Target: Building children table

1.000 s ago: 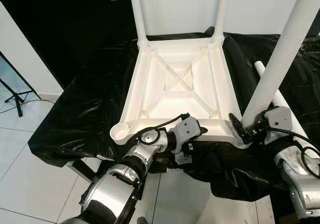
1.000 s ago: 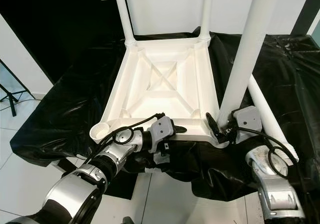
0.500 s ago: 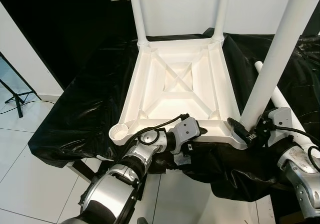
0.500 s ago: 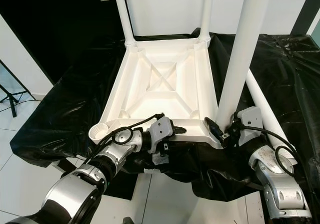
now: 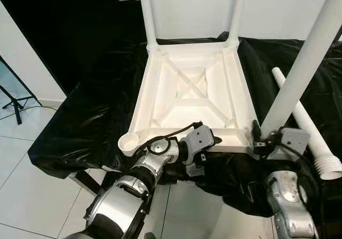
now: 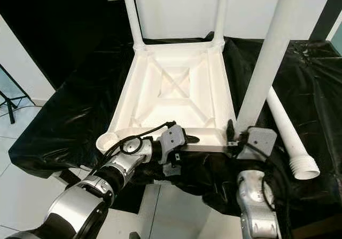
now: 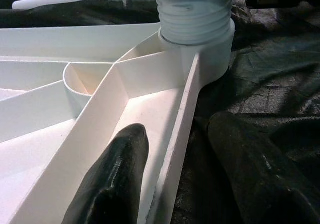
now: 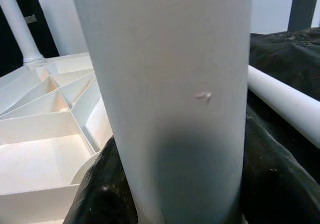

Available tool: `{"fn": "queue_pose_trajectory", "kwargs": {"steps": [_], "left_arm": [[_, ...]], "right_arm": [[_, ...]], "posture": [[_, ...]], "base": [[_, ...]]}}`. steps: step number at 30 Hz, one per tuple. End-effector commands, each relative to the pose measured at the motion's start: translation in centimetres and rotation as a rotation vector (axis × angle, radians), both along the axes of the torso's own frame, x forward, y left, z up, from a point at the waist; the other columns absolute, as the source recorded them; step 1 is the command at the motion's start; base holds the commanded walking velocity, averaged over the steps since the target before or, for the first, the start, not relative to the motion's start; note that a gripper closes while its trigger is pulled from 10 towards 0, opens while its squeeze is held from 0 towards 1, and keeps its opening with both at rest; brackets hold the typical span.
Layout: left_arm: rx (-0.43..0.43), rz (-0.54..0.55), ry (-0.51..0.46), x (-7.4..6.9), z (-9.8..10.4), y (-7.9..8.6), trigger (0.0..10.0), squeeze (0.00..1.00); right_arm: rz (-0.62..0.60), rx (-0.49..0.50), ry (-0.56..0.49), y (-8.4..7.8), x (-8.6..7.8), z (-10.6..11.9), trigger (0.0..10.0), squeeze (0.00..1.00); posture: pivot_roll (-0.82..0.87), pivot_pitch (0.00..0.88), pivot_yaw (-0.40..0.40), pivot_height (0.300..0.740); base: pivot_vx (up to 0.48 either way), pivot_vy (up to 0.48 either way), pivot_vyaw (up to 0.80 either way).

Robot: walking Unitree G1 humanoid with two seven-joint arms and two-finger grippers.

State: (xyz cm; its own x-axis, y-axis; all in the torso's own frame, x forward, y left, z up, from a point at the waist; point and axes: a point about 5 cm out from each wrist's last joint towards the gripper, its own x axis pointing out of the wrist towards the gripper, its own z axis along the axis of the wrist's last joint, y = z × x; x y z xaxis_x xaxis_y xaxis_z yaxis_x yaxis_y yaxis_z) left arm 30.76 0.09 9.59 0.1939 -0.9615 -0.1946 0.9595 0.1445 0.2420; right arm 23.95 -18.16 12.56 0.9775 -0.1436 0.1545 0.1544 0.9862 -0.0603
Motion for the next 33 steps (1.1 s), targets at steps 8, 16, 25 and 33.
{"fn": "queue_pose_trajectory", "kwargs": {"steps": [8, 16, 25, 33], "left_arm": [[0.035, -0.001, 0.031, -0.4, -1.0, 0.4, 10.0, 0.0], [0.038, 0.0, 0.033, -0.4, -1.2, 0.5, 10.0, 0.0], [0.035, -0.007, 0.034, -0.5, -1.1, 0.2, 10.0, 0.0], [0.038, -0.004, 0.034, -0.4, -1.1, 0.3, 10.0, 0.0]], "right_arm": [[0.105, -0.086, 0.072, 0.2, 0.5, -1.1, 10.0, 1.0], [0.273, -0.086, 0.055, -1.5, 0.8, 0.6, 10.0, 0.0], [0.505, -0.128, 0.135, -2.2, 0.3, 0.8, 4.9, 0.0], [0.785, -0.135, 0.283, -2.4, -0.7, 0.8, 0.0, 0.0]], "posture": [[-0.18, 0.0, 0.063, 0.74], [-0.2, 0.0, 0.069, 0.74], [-0.2, 0.0, 0.071, 0.74], [-0.2, 0.0, 0.07, 0.74]], "base": [[0.0, 0.0, 0.0], [0.0, 0.0, 0.0], [0.0, 0.0, 0.0], [0.0, 0.0, 0.0]]}}
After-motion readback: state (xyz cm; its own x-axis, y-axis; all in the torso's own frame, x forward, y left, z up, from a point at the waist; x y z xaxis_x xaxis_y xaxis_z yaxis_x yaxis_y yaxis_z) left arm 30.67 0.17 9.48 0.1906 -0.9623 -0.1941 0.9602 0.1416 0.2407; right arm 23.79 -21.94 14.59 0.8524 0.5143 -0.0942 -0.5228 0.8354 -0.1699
